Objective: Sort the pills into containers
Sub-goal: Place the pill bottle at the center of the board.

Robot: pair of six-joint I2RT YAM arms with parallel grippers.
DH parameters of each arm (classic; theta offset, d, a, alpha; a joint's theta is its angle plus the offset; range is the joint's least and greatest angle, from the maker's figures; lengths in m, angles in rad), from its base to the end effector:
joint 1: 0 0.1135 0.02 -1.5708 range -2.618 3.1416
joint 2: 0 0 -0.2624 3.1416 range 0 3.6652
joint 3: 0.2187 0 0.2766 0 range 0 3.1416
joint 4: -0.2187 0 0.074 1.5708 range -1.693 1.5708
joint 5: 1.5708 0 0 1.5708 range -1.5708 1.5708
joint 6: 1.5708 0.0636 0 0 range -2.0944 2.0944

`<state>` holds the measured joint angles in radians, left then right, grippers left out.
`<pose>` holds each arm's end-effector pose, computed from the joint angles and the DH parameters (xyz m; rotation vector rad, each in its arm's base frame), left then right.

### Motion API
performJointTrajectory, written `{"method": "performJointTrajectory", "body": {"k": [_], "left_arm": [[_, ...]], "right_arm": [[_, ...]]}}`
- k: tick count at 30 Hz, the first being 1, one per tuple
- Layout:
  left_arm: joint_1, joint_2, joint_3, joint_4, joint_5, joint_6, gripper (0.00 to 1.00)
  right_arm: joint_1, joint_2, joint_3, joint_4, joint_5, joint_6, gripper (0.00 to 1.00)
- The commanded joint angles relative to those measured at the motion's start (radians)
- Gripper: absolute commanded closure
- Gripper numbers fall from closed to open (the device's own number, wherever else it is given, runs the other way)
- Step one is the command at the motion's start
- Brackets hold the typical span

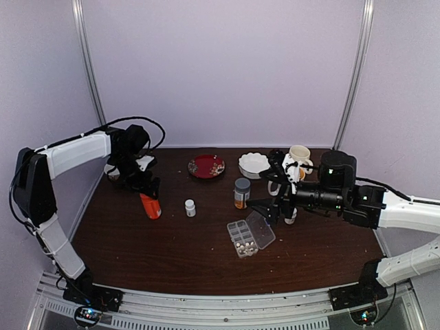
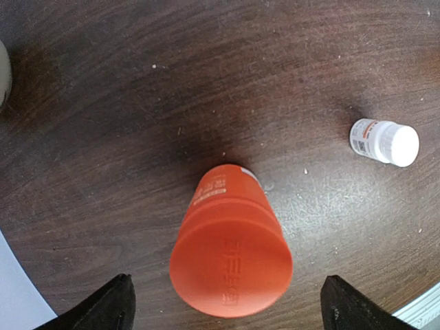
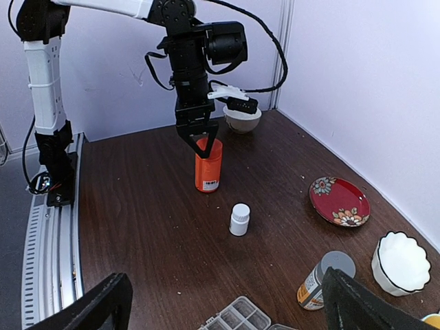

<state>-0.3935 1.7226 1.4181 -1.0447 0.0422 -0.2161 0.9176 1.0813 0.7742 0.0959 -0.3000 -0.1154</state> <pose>0.3365 -0.1426 0.2150 0.2672 2.9266 -0.1573 0.1698 0.2528 0.2924 -1.1030 1.4875 0.8359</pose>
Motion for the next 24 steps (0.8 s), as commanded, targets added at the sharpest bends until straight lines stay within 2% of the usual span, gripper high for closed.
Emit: {"method": "performJointTrajectory", "body": {"k": [1,6,10,16,24], "left_arm": [[0.007,-0.062,-0.002,0.028,0.005,-0.009,0.03],[-0.004,-0.139,0.011,0.029,-0.006,-0.002,0.02],[-0.066,-0.203,0.034,0.049,-0.109,0.013,0.03],[-0.111,-0.236,0.037,0.214,-0.080,-0.060,0.02],[-0.112,-0.310,-0.078,0.449,-0.112,-0.142,0.02]], "right_arm": [[-0.015,0.007,0.011,-0.012,0.050,0.066,0.00],[-0.018,0.009,0.040,-0.053,0.153,0.172,0.00],[-0.025,-0.014,-0.014,0.003,0.183,0.190,0.00],[-0.036,0.004,0.043,-0.140,0.253,0.242,0.02],[-0.036,-0.071,-0.028,-0.130,0.330,0.318,0.01]]}}
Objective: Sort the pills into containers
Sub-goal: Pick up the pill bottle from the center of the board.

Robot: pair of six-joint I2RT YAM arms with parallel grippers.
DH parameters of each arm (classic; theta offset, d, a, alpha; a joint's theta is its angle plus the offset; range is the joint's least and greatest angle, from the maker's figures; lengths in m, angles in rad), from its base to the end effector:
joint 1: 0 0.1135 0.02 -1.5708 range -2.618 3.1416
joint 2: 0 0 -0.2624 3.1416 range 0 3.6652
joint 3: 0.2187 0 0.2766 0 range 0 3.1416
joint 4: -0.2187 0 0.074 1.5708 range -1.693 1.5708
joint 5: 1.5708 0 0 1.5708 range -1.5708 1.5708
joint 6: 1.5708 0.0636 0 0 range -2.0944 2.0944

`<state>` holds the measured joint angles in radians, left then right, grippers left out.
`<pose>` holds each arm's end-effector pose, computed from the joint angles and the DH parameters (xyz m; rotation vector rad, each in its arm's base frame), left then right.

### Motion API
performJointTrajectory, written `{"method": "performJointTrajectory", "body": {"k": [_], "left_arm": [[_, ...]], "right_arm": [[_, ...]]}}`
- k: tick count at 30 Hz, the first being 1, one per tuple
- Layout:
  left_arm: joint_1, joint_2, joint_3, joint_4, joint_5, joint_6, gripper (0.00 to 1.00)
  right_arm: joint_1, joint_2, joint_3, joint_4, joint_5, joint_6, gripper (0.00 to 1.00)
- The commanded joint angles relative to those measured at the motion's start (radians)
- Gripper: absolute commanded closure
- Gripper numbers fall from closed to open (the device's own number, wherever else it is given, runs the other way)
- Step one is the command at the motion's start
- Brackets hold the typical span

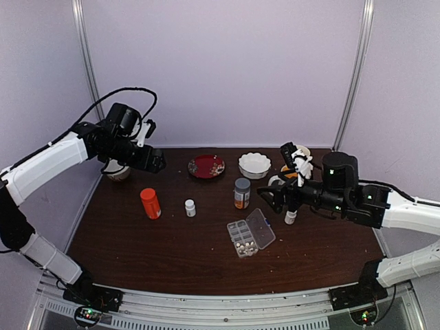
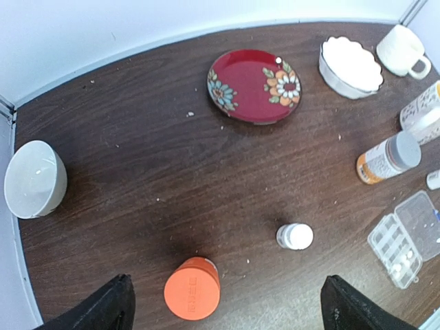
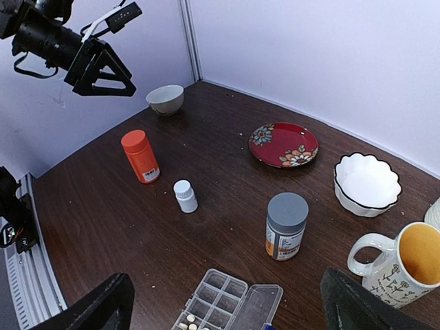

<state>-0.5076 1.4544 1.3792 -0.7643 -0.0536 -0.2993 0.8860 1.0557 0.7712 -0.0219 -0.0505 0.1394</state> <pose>0.3120 -0.1696 0.3113 0.2280 2.4210 -0.3056 0.1859 0.2327 0.2822 -0.7433 1.7991 0.7422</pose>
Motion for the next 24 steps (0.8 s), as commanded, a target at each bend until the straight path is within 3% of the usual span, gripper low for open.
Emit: {"method": "performJointTrajectory", "body": {"k": [1,7,15,20,24], "left_arm": [[0.003,-0.041,-0.041,0.184,-0.016,-0.061,0.02],[-0.006,0.038,-0.012,0.221,0.019,-0.068,0.06],[-0.135,0.142,0.108,0.239,-0.012,-0.008,0.07],[-0.145,0.114,0.015,0.359,0.069,-0.004,0.08],[-0.151,0.118,-0.043,0.453,0.143,0.025,0.09]], "right_arm": [[-0.004,-0.044,-0.027,-0.019,0.093,0.075,0.01],[-0.004,0.015,0.040,-0.102,0.140,0.122,0.02],[-0.007,0.134,0.153,-0.183,0.126,0.196,0.03],[-0.013,0.230,0.300,-0.363,0.163,0.167,0.04],[-0.030,0.264,0.336,-0.393,0.170,0.182,0.03]]}}
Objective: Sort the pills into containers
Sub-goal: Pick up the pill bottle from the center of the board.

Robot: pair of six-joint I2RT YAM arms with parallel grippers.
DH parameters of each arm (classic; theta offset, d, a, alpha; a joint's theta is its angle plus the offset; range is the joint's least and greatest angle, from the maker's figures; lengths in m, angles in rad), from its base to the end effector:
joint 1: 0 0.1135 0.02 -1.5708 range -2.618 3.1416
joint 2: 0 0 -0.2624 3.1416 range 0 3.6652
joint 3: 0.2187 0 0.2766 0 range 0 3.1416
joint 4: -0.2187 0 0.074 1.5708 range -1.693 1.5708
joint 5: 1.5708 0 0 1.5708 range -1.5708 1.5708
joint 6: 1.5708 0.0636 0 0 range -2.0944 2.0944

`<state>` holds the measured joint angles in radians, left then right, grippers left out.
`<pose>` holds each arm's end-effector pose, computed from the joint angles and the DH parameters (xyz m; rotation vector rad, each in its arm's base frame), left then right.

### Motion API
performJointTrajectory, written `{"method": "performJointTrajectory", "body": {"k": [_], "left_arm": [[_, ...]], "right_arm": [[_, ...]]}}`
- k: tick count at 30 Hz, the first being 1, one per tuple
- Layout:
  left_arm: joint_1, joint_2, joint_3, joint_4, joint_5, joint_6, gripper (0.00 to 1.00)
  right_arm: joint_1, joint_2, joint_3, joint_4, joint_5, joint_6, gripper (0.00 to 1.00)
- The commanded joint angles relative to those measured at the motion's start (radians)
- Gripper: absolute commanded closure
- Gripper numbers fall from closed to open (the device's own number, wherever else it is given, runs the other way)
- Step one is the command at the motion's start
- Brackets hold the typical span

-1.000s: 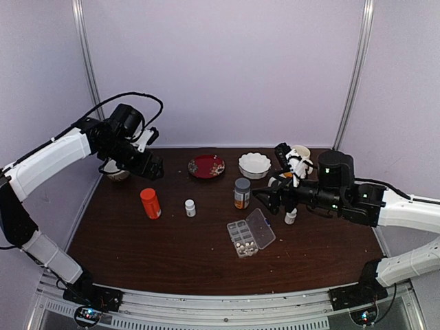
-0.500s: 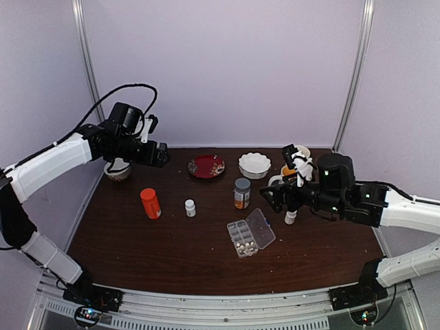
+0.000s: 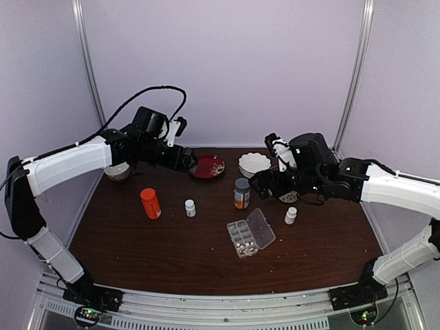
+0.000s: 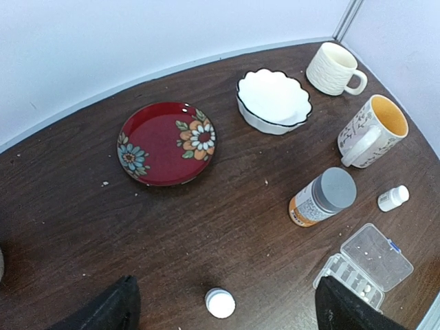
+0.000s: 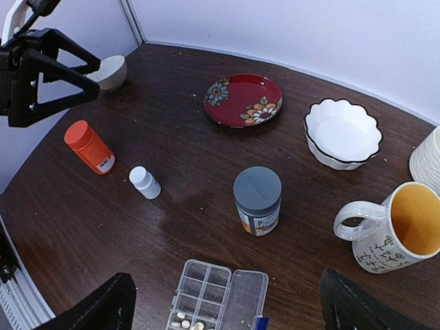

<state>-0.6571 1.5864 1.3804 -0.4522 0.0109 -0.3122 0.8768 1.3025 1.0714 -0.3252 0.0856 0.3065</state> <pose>0.3238 -0.2507 0.2952 0.3980 2.2492 -0.5334 0.2240 0.2607 0.2905 -0.5648 2.1116 0.5996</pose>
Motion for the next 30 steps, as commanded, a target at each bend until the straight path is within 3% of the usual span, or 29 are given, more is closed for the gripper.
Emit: {"method": "performJointTrajectory", "body": {"k": [1,16,30], "left_arm": [[-0.002,-0.008,-0.043,0.145,0.085,0.044,0.09],[-0.045,0.032,-0.102,0.281,0.106,0.003,0.11],[-0.045,-0.061,-0.093,0.205,0.031,0.054,0.10]], "right_arm": [[-0.031,0.027,0.037,-0.079,0.008,0.021,0.03],[-0.123,0.335,0.267,-0.175,-0.144,-0.048,0.02],[-0.113,0.622,0.550,-0.285,-0.006,0.055,0.09]]}}
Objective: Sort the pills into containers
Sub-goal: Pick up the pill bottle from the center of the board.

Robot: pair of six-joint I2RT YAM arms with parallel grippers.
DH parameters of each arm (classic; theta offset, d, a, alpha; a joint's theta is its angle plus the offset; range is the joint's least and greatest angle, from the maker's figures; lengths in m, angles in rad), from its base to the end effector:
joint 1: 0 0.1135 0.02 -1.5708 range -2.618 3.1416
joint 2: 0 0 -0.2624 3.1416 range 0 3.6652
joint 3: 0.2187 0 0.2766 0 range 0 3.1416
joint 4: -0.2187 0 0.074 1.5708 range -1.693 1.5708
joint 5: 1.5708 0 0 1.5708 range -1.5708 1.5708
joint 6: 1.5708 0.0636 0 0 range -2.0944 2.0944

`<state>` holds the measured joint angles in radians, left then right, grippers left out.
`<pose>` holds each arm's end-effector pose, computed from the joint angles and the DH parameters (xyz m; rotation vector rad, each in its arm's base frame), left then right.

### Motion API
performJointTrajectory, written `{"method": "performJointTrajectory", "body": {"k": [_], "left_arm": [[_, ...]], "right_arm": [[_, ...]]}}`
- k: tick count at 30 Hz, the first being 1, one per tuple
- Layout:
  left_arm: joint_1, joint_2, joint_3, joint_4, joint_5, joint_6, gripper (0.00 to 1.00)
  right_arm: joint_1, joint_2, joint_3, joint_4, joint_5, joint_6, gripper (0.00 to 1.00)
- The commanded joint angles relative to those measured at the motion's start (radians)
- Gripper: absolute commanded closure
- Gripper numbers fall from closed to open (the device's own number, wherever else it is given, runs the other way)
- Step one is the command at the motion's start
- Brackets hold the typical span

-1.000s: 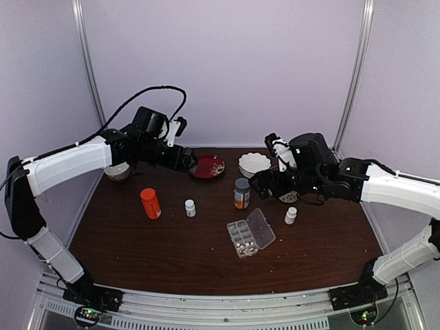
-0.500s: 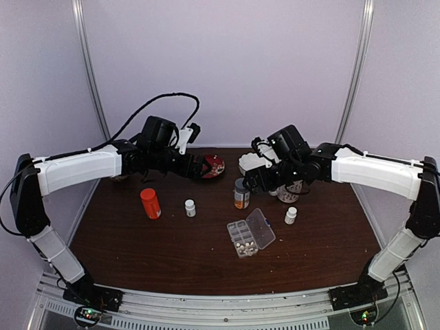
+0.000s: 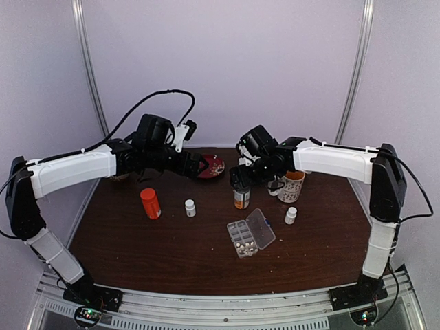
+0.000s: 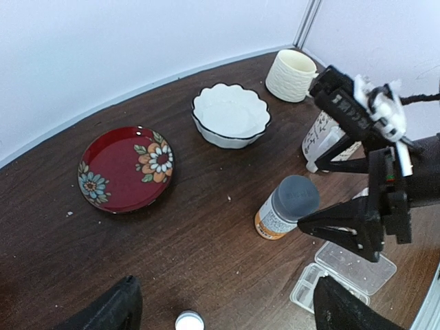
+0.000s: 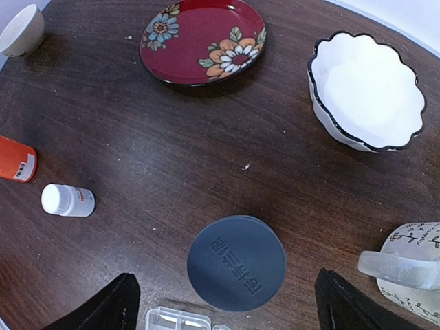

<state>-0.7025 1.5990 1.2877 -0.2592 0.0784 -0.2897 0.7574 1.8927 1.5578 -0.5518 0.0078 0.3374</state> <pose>0.3162 -0.2742 0.2760 0.5000 2.1563 -0.6520 0.3380 0.3189 0.2237 -0.5209 2.4608 0.4577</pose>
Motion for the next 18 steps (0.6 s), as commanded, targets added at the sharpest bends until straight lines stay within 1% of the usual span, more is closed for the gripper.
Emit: {"method": "performJointTrajectory", "body": {"k": [1,4,8,10,14,18], "left_arm": [[0.000,-0.081,-0.003,0.007,-0.050,0.039,0.10],[0.000,-0.100,-0.001,-0.009,-0.063,0.058,0.10],[0.000,-0.119,-0.006,-0.024,-0.063,0.066,0.10],[0.000,-0.134,-0.025,-0.017,-0.096,0.066,0.10],[0.000,-0.161,-0.062,0.000,-0.104,0.061,0.09],[0.000,-0.188,-0.107,0.041,-0.088,0.058,0.09]], "right_arm": [[0.009,0.043,0.077,-0.066,0.080,0.022,0.10],[0.012,0.064,0.105,-0.081,0.089,0.021,0.17],[0.024,0.094,0.134,-0.102,0.118,0.025,0.18],[0.029,0.115,0.158,-0.119,0.132,0.025,0.17],[0.036,0.153,0.204,-0.172,0.166,0.020,0.18],[0.039,0.156,0.203,-0.186,0.190,0.027,0.26]]}}
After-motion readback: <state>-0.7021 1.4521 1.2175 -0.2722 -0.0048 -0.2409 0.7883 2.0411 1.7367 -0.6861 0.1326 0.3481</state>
